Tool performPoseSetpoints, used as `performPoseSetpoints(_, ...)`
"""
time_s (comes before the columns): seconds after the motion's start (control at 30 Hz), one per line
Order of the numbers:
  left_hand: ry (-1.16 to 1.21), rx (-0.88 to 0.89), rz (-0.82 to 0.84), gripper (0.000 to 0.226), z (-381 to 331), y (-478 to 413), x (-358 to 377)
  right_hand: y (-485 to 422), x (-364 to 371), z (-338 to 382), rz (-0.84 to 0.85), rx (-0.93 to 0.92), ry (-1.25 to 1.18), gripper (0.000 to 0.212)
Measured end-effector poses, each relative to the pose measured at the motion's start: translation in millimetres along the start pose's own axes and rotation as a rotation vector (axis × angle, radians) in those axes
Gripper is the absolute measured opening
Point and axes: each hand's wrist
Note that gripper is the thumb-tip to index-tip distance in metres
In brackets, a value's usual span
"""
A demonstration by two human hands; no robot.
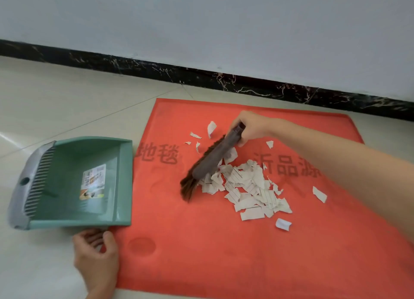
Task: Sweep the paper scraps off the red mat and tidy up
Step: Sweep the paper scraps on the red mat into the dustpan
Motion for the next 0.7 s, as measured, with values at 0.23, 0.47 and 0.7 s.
performPoseSetpoints(0.23, -0.014, -0.001, 0.022, 0.038, 1.6, -0.8, -2.2, 41.9, -3.7, -37.6, 0.071, 0.033, 0.014, 0.040)
performPoseSetpoints(0.47, 0.004, 0.020, 0.011, 0.037, 4.7, -0.6, 0.0, 45.3, -46.6, -21.8, 0.002, 0.023, -0.051, 0.042)
performPoseSetpoints(0.7, 0.024, 0.004, -0.017, 0.014, -2.0, 1.0, -0.5, -13.7, -76.0, 35.5, -0.183, -0.033, -0.157, 0.045)
Point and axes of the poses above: each hand's wrist, its own y-axis away from the middle knuckle, its own x-axis out of the palm, z = x × y, and after that the axes turned 2 degrees about x, right-handed
